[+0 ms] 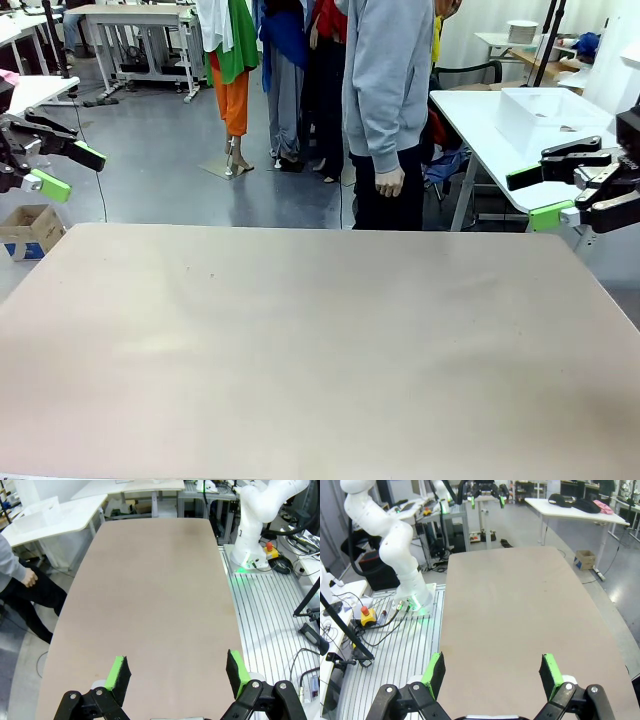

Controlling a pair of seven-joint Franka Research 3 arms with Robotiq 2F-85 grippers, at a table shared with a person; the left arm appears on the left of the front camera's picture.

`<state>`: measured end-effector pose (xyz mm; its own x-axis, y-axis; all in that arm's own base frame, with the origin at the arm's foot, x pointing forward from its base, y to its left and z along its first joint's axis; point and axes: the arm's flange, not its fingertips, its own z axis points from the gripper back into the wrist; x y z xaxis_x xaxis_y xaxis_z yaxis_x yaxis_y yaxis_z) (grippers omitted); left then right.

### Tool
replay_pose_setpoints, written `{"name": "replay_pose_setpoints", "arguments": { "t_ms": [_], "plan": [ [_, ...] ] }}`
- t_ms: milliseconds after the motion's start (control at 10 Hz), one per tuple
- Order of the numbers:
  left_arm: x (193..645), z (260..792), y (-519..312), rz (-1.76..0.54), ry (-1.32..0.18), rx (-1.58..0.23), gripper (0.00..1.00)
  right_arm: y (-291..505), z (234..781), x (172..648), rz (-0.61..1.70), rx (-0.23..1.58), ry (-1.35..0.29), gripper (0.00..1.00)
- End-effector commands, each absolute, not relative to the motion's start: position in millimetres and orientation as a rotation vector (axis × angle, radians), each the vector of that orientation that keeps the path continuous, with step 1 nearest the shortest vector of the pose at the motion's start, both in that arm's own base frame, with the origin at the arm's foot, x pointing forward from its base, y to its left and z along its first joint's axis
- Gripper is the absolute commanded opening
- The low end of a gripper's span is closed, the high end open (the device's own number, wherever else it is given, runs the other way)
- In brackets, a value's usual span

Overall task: Stack the cups and store them in the basket.
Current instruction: Place the stack of Reusable plastic cups into the Pantry Basket.

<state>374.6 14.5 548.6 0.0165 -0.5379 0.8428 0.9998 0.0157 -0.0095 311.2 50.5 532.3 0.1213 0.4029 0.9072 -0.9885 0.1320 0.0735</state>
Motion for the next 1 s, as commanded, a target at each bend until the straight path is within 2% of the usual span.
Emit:
{"name": "replay_pose_setpoints", "arguments": {
  "t_ms": [0, 900],
  "plan": [
    [375.0, 551.4, 16.8, -1.421, -0.775, -0.786, 1.0, 51.7, 533.5, 311.9, 1.227, 0.876, -0.913, 1.0],
    [375.0, 551.4, 16.8, -1.421, -0.775, -0.786, 1.0, 51.7, 533.5, 311.9, 1.227, 0.876, -0.913, 1.0]
  ]
}}
